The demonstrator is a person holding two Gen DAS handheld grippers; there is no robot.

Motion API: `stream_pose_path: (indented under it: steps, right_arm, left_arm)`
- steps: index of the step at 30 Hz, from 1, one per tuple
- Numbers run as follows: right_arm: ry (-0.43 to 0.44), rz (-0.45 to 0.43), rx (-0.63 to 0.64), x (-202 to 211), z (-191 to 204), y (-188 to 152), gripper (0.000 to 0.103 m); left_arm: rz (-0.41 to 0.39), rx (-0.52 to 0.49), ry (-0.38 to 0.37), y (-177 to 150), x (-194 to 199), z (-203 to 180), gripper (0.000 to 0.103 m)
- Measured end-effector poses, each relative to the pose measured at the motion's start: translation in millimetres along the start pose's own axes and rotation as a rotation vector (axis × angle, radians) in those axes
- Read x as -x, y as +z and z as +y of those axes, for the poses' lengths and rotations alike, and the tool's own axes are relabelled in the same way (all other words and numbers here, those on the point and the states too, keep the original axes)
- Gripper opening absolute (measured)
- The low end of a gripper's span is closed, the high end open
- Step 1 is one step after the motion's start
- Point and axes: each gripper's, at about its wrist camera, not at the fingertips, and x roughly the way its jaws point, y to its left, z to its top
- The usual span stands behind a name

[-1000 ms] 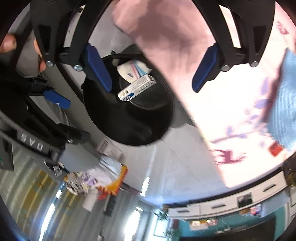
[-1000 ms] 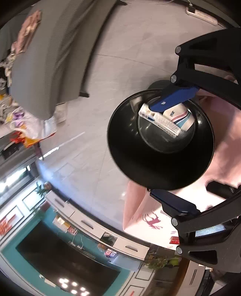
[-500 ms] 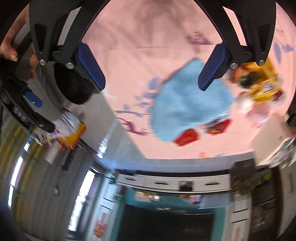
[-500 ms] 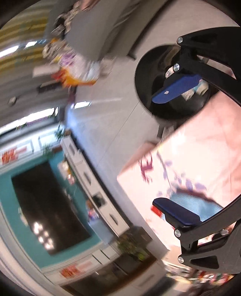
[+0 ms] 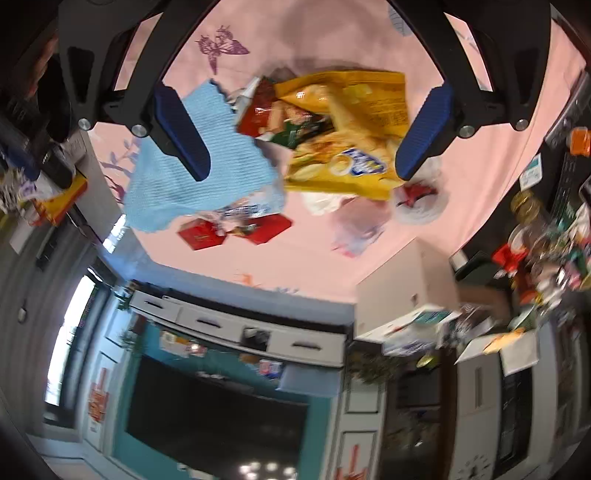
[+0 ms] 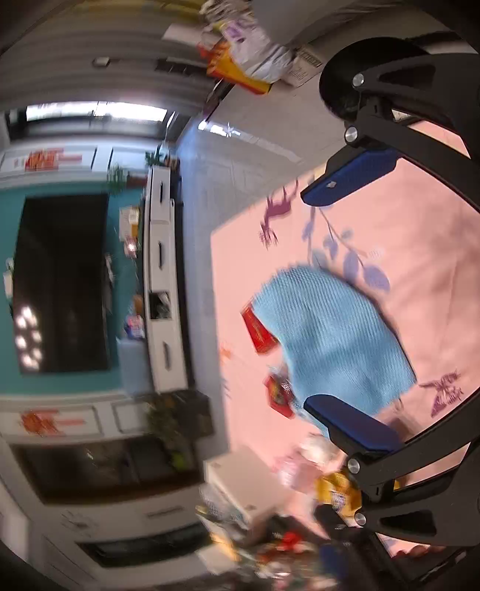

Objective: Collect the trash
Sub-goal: 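Move both tools back over the table toward the blue mesh cloth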

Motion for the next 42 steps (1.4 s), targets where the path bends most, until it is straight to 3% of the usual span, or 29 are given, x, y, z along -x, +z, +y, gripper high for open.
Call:
stream_pose_path:
  steps: [3,6,12,15,19,23,27,29,34,42]
  right_arm:
    - [0.014,0.000,0.057,-10.5,23.2,-6.2,0.100]
    - [0.041,0.049,0.071,-24.8,39.4,-13.2,0.100]
    - [0.132,0.210,-0.050,-47.3,41.2,-18.5,0.100]
    - [0.153,0.241,-0.088,-49.4,40.6,-8.9,0.100]
    - [0.072,0.233,-0.003,-56.5,53.2,8.7,0.100]
    - [0.088,0.243,0.009,-73.1,56.1,4.3,0.088]
    - [0.137,0.332,-0.055,-91.8,47.0,-8.3,0.070]
    - [0.128,0.341,-0.046,-94.1,45.6,-11.3,0.067]
    - [0.177,0.385,-0.106,-98.9,30.7,-17.4,0.067]
    - [0.098,0.394,-0.187,-115.5,-4.7,-18.6,0.066]
  left_arm:
    - [0.024,0.033,-0.025,1.5,-5.7,12.9,0.100]
    - [0.044,-0.004,0.028,1.2,-14.3,15.1,0.100]
    - [0.072,-0.052,0.089,-0.8,-27.8,16.0,0.100]
    - [0.134,-0.016,0.032,2.5,-36.6,21.0,0.100]
    - [0.177,0.115,-0.042,4.8,-43.3,35.3,0.100]
    - [0.240,0.230,-0.126,0.4,-54.2,47.9,0.100]
    - [0.259,0.237,-0.110,-3.0,-60.2,52.3,0.099]
    - [0.257,0.223,-0.088,-4.0,-60.1,52.8,0.099]
    - [0.264,0.227,-0.098,-5.4,-58.9,52.5,0.097]
    - [0.266,0.213,-0.090,-6.8,-57.4,49.8,0.097]
